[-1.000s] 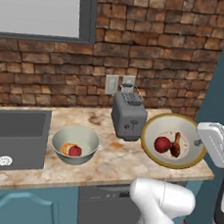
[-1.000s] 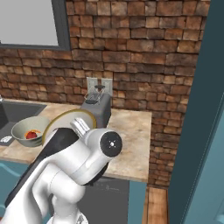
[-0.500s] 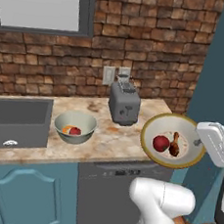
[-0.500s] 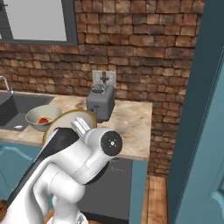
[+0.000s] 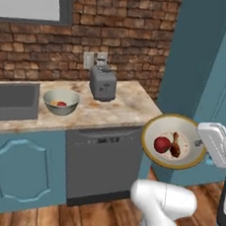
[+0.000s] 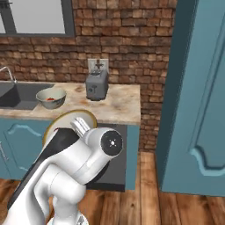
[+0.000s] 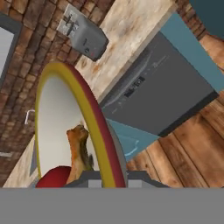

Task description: Place the bowl containing the chicken drumstick and tomato in the microwave. Close the microwave door and press the start button to microwave the meal.

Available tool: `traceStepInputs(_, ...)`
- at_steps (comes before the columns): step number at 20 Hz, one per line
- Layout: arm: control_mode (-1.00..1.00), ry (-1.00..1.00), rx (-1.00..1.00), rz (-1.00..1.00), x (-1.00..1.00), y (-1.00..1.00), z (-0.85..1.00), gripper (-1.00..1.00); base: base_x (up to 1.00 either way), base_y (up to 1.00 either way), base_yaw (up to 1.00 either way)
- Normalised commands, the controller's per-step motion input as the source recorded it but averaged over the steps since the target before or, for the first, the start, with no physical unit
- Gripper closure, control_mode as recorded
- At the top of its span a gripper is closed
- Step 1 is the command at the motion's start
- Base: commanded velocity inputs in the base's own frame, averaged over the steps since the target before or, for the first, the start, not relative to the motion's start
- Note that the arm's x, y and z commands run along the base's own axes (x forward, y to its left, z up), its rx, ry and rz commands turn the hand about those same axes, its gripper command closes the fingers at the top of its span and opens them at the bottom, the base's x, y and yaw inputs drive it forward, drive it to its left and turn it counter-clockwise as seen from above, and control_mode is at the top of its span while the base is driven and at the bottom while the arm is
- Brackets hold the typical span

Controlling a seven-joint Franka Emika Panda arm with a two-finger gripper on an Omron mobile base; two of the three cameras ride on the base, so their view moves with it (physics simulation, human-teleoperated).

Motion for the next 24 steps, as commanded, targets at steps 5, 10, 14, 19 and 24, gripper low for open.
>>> traceStepInputs(5,1.0,0.0,0.0,0.0,0.0,0.0,0.0,1.0,-0.49,0.0,-0.46)
traceStepInputs(10,1.0,0.0,0.0,0.0,0.0,0.0,0.0,1.0,-0.42,0.0,-0.46)
traceStepInputs(14,1.0,0.0,0.0,0.0,0.0,0.0,0.0,1.0,-0.13,0.0,-0.48)
traceStepInputs(19,1.0,0.0,0.0,0.0,0.0,0.0,0.0,1.0,-0.24,0.0,-0.44)
traceStepInputs(24,1.0,0.0,0.0,0.0,0.0,0.0,0.0,1.0,-0.54,0.15,-0.36)
